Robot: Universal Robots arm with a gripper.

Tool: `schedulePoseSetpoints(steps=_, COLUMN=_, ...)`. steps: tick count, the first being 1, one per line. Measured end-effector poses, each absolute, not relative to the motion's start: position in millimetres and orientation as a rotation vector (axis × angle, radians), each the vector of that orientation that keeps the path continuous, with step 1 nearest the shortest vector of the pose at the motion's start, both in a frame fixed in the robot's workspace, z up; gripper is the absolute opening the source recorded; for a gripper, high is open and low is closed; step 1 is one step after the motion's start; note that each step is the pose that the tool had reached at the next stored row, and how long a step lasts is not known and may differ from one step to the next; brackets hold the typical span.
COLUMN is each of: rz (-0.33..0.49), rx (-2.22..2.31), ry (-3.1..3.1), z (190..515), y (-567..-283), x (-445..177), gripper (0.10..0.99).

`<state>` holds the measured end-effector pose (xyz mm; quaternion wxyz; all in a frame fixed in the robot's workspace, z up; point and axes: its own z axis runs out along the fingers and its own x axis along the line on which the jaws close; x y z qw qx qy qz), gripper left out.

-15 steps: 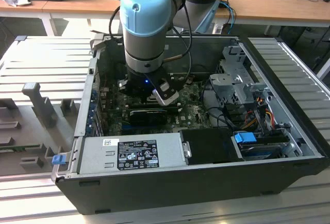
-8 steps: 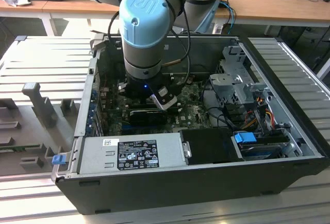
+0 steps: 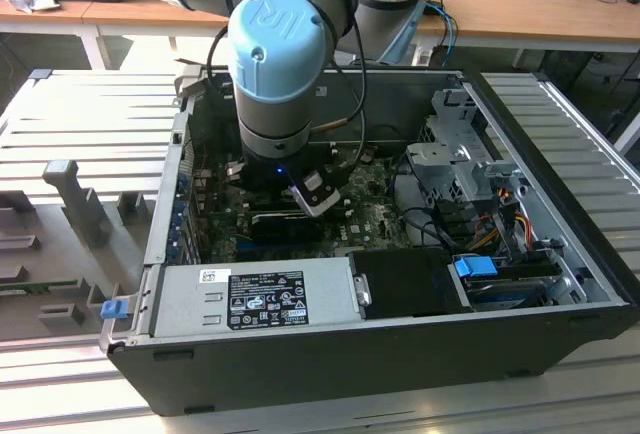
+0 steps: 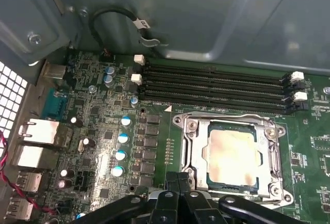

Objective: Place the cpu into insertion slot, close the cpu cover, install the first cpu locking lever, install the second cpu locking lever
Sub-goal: 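Install the second cpu locking lever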

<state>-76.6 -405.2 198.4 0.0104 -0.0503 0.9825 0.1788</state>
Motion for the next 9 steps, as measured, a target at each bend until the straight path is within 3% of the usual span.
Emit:
schedulePoseSetpoints(steps=4, rz=0.558, rx=-0.157, ry=3.066, z=220, y=-405, x=-77, gripper=0.106)
schedulePoseSetpoints(steps=9, rz=0.558, rx=-0.157, ry=3.066, z=224, y=-405, x=-77, gripper=0.106)
